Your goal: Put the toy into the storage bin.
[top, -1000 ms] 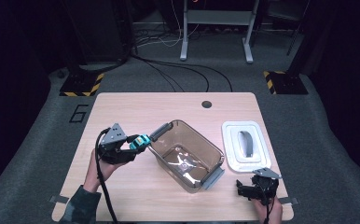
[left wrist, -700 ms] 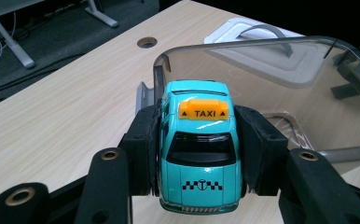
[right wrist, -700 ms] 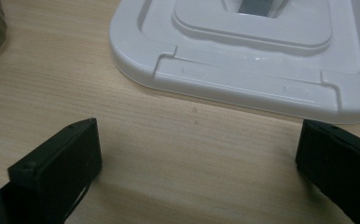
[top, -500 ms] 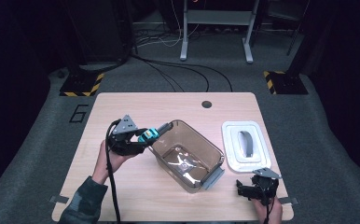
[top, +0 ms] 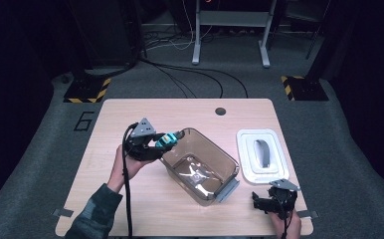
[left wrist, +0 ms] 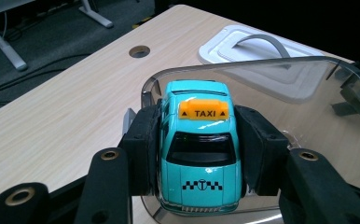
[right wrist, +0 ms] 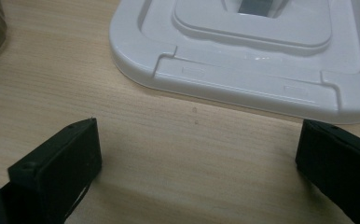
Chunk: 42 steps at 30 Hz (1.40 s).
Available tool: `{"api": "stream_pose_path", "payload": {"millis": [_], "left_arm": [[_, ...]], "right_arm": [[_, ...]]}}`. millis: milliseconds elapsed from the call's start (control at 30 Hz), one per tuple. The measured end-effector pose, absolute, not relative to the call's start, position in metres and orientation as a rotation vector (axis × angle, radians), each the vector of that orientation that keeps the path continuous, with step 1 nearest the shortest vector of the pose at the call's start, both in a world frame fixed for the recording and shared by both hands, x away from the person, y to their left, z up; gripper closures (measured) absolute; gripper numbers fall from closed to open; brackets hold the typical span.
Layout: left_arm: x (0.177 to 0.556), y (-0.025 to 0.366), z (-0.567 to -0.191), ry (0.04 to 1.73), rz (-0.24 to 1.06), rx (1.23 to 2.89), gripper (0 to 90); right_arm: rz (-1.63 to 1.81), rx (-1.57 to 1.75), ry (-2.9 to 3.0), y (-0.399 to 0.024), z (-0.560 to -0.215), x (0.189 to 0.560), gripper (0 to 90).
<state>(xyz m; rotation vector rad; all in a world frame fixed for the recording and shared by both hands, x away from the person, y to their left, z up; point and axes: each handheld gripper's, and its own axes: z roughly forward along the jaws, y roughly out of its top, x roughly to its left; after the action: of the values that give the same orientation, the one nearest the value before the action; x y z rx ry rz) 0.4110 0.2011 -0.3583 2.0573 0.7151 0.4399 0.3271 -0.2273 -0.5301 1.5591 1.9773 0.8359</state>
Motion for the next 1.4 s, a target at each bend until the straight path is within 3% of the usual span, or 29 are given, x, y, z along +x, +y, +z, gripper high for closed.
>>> {"api": "stream_pose_path", "payload": {"millis": [1400], "left_arm": [[0.457, 0.14, -0.382, 0.817, 0.359, 2.179, 52.6]], "right_arm": [[0.837, 1.559, 1.977, -0.227, -0.53, 0.327, 0.0]]}}
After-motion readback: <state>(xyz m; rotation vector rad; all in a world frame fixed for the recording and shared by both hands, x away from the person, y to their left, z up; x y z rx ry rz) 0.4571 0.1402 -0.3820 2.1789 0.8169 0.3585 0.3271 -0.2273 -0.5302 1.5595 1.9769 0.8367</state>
